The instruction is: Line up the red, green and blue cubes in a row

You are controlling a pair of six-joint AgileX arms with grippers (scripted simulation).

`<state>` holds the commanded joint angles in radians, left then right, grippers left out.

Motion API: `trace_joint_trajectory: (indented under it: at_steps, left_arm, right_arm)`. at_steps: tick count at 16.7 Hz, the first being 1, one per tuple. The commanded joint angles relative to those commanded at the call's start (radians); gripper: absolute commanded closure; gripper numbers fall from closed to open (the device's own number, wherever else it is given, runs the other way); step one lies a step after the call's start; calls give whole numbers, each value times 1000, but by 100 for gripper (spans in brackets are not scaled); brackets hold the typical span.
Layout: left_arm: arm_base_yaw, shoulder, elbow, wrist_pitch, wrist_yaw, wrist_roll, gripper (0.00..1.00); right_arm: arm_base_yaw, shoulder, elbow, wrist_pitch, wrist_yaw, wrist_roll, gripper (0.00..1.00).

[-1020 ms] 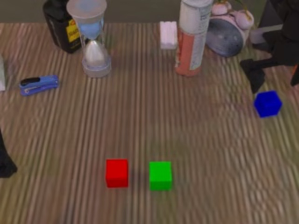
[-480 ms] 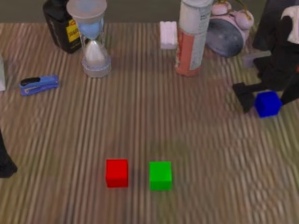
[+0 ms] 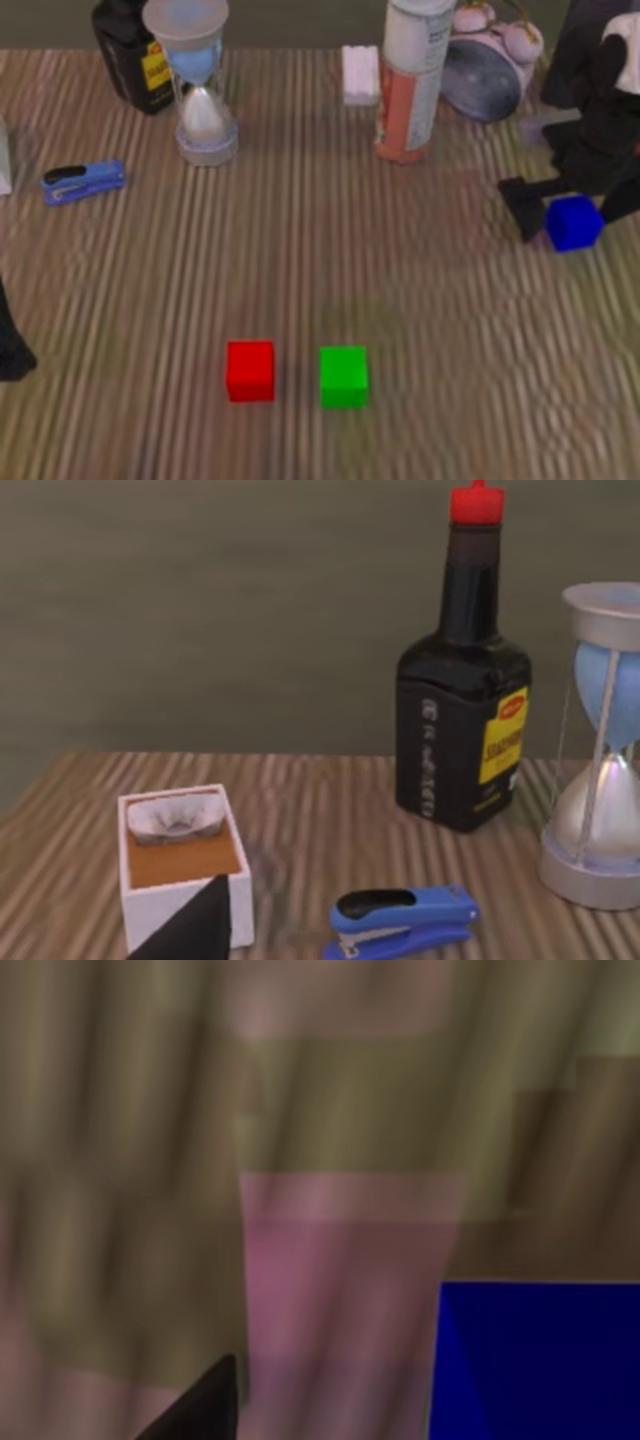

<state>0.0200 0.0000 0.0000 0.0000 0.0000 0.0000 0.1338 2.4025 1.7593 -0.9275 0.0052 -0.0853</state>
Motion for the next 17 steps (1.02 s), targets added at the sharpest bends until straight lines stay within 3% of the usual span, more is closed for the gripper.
trace_joint_trajectory:
  at_steps: [9,17]
  left_arm:
    - [0,0,0,0,0,0,0]
    - [0,0,0,0,0,0,0]
  right_arm:
    - [0,0,0,0,0,0,98]
    - [0,0,0,0,0,0,100]
